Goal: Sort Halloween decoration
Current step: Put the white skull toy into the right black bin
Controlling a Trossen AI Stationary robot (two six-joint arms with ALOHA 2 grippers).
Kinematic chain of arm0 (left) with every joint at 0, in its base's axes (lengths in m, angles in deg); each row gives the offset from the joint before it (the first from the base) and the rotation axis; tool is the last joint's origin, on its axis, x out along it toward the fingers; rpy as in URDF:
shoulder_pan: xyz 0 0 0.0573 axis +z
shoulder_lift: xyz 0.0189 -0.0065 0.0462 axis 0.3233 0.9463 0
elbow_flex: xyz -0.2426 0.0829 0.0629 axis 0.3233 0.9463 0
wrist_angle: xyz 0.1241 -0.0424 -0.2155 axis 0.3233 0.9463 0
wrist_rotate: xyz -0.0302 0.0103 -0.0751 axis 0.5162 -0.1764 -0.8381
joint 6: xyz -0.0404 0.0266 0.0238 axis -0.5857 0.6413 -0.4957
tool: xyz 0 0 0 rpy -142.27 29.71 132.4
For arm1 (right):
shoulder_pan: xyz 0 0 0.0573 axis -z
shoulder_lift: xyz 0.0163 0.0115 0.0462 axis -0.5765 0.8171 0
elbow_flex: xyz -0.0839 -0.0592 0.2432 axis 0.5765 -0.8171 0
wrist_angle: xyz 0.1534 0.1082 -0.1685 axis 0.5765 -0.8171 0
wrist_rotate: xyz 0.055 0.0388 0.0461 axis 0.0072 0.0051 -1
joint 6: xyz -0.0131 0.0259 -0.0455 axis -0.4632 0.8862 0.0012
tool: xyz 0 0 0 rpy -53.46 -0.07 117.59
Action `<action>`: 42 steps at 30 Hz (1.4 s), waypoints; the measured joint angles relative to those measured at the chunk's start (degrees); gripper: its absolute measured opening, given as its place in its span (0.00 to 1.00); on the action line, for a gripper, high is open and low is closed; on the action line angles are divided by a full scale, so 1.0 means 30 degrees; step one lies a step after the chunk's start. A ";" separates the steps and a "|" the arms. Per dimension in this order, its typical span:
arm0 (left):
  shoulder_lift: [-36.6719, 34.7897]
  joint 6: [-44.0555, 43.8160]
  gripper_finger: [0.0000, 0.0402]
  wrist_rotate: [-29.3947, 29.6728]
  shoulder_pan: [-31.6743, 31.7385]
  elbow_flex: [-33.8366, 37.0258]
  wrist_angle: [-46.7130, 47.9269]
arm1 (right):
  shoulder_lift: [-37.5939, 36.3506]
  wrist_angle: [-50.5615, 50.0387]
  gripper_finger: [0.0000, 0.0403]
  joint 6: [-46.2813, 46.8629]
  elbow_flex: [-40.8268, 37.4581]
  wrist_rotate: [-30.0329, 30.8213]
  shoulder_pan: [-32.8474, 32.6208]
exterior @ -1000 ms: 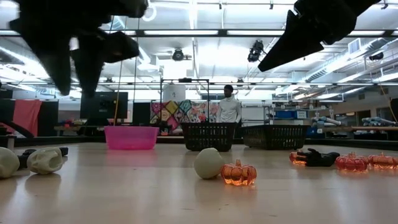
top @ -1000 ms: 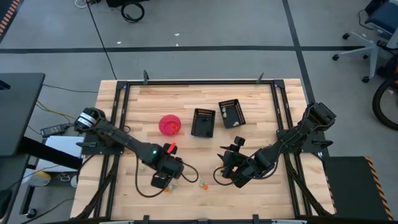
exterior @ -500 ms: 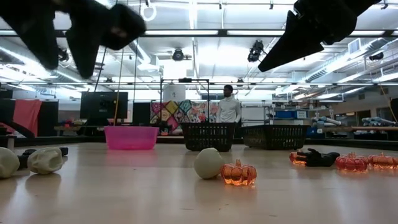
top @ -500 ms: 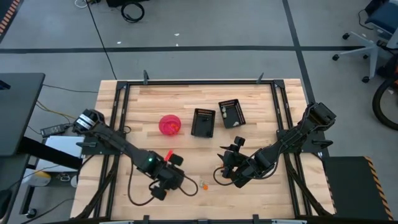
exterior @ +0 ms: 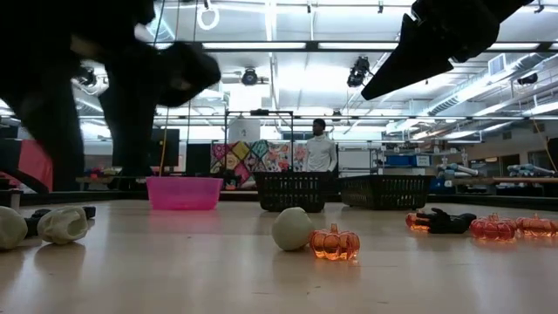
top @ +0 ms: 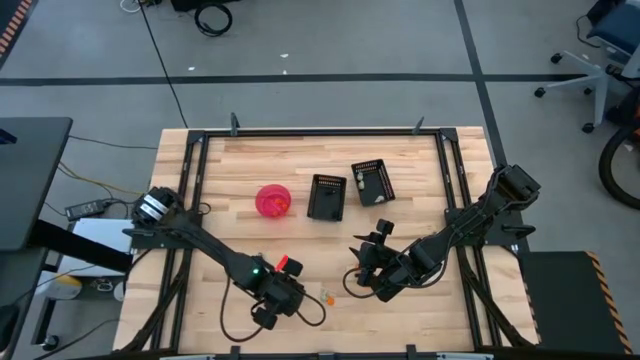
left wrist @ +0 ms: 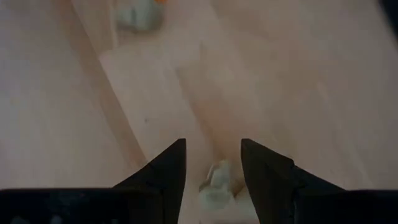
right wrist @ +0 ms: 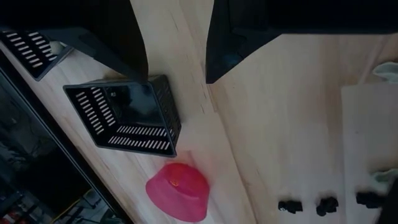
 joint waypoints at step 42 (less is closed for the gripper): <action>0.1478 0.0536 0.27 0.0812 -0.0168 -0.0051 0.2539 | 0.0007 0.0060 0.41 0.0000 0.0000 0.0000 0.0000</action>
